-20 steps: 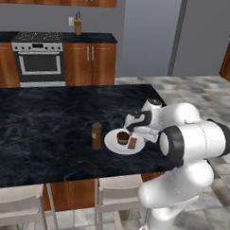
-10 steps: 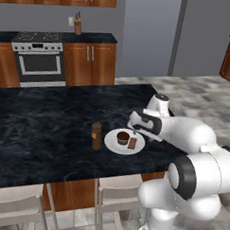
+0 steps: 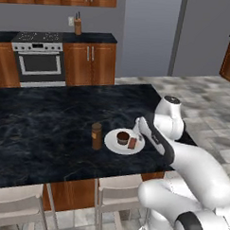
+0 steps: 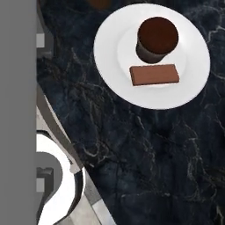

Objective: Take the cinnamon bottle from the cabinet and place it on the dining table, next to the plate with the cupcake. Then take the chocolate from the dining counter and place it on the cupcake plate.

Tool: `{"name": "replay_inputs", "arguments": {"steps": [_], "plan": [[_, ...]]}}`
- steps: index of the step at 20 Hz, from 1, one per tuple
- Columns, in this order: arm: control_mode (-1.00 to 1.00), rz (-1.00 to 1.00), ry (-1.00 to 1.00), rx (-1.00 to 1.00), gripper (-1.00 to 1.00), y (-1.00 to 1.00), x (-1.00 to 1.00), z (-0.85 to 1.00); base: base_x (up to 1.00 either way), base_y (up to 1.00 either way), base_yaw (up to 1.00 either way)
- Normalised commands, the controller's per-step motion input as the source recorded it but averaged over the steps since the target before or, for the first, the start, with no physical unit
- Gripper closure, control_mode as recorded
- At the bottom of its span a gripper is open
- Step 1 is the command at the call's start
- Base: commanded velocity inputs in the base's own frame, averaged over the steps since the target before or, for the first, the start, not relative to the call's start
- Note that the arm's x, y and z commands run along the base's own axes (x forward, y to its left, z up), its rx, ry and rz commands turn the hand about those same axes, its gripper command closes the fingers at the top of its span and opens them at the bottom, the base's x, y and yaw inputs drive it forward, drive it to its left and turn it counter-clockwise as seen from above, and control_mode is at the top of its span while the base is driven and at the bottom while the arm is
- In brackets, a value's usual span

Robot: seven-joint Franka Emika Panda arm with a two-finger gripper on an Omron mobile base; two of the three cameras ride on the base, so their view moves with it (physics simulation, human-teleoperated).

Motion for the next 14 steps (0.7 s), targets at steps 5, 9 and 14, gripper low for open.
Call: {"name": "replay_inputs", "arguments": {"steps": [5, 9, 14], "plan": [[-1.0, 0.04, -0.11, -0.11, -1.0, 0.11, -0.89, 0.11, 0.0, 0.0, 0.0], [-1.0, 0.07, -0.15, -0.16, -1.0, 0.14, -0.9, 0.08, 0.0, 0.0, 0.0], [-1.0, 0.0, -0.12, -0.05, -1.0, 0.1, -0.85, 0.15, 0.0, 0.0, 0.0]]}}
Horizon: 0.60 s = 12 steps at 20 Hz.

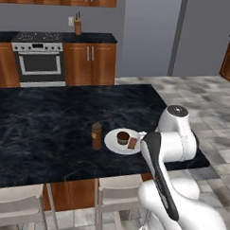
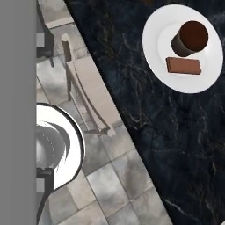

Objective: Take the cinnamon bottle from the cabinet and place it on the dining table, next to the plate with the cupcake. Then take the chocolate from the dining counter and place it on the cupcake plate.

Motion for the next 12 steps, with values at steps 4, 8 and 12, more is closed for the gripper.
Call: {"name": "replay_inputs", "arguments": {"steps": [4, 8, 12], "plan": [[-1.0, 0.03, -0.15, -0.01, -1.0, 0.04, -0.88, 0.2, 0.0, 0.0, 0.0], [-1.0, 0.09, -0.15, 0.0, -1.0, 0.07, -0.86, 0.19, 0.0, 0.0, 0.0], [-1.0, 0.13, -0.22, 0.0, -1.0, 0.05, -0.79, 0.01, 0.0, 0.0, 0.0]]}}
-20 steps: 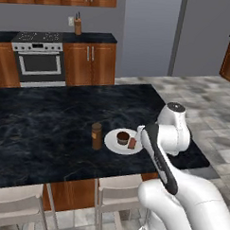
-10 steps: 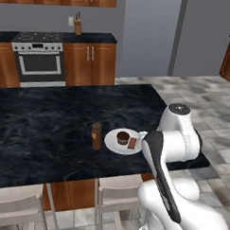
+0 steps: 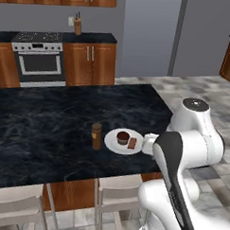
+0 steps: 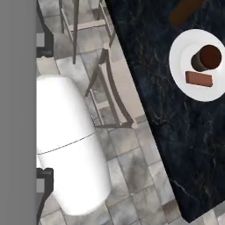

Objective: Take the cinnamon bottle from the cabinet and place it on the dining table, next to the plate with the cupcake. Then take the chocolate from the dining counter and place it on the cupcake plate.

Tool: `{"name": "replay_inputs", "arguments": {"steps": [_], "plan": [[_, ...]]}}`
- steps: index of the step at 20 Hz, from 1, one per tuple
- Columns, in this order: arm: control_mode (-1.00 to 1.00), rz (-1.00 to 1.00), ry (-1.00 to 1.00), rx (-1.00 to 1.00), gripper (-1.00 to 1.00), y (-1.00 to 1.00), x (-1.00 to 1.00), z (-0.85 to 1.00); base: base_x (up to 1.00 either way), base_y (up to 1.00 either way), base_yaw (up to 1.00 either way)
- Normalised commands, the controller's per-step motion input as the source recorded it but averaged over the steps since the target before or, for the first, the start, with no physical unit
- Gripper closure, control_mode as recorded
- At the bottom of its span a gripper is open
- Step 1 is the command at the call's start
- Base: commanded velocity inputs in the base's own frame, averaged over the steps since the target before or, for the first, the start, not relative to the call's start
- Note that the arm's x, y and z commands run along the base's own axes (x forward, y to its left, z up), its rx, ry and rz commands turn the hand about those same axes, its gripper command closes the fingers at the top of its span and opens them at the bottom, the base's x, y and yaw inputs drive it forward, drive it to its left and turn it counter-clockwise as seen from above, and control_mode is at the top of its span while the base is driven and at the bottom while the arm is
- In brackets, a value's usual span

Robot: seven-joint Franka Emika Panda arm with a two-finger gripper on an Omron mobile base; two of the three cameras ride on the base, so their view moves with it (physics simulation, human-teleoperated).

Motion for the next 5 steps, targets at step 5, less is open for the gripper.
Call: {"name": "replay_inputs", "arguments": {"steps": [5], "plan": [[-1.0, 0.2, -0.28, -0.03, -1.0, -0.01, -0.58, -0.23, 0.0, 0.0, 0.0]]}}
